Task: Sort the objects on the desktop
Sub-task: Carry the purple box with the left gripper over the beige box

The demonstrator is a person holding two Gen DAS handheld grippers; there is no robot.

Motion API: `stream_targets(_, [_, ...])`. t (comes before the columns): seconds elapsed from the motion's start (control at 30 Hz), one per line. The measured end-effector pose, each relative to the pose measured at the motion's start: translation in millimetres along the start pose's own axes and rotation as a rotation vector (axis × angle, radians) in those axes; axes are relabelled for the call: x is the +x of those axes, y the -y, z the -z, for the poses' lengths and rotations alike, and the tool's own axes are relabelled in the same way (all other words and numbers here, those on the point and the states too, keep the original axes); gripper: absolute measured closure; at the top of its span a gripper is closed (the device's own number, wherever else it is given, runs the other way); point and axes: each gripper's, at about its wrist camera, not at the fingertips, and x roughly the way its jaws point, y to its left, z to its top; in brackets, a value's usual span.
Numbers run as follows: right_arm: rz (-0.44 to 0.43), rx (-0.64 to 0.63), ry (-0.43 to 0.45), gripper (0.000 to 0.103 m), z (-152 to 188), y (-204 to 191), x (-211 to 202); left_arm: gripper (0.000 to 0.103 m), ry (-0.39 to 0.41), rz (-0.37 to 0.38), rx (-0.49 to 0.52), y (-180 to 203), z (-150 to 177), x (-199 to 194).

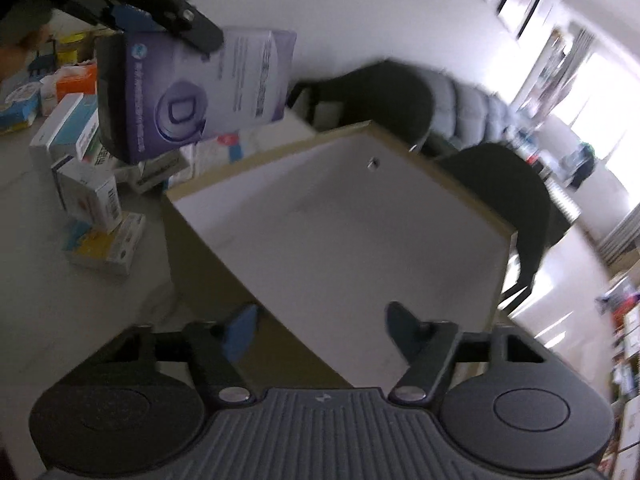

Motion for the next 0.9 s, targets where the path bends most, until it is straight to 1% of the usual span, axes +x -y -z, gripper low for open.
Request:
stream_targets(0.1, [-0.081,0.020,-0.032,0.042,-2,6,5,0.040,0.001,0.004,0.005,2,-1,0])
stream_targets(0.13, [-0.114,0.028,-0.049,0.053,-3,7,7,0.040,0.002,0.005,0.006,2,-1,0])
stream_targets(0.17, [-0.148,0.035,-0.066,0.066,-3,8,9,0.040,0.002,0.007,0.006,2,-2,0])
stream_targets(0.2, [-0.175,0.040,-0.079,0.066,-3,9,11,0.040,0.003,0.009,0.006,2,-1,0])
stream_targets(0.3, [-0.198,0.043,-0.080,0.069,0,4,9,0.040,-0.004,0.022,0.005,4,0,0])
stream_targets(0.47, [-0.274,0.067,-0.087,0.082,-4,-3,3,0.040,-0.016,0.046,0.004,6,1,0])
stream_targets(0.57, [-0.304,0.046,-0.090,0.086,-3,-12,-7,0.040,-0.016,0.056,0.013,8,2,-1])
stream_targets(0.67, [-0.341,0.028,-0.090,0.089,0,-18,-15,0.040,-0.021,0.070,0.023,10,4,-2])
stream_targets(0.77, [-0.376,0.020,-0.088,0.090,2,-22,-13,0.040,-0.033,0.091,0.033,13,7,-3])
stream_targets(0.9, [-0.401,-0.014,-0.084,0.092,6,-35,-25,0.040,-0.072,0.147,0.036,18,11,-1])
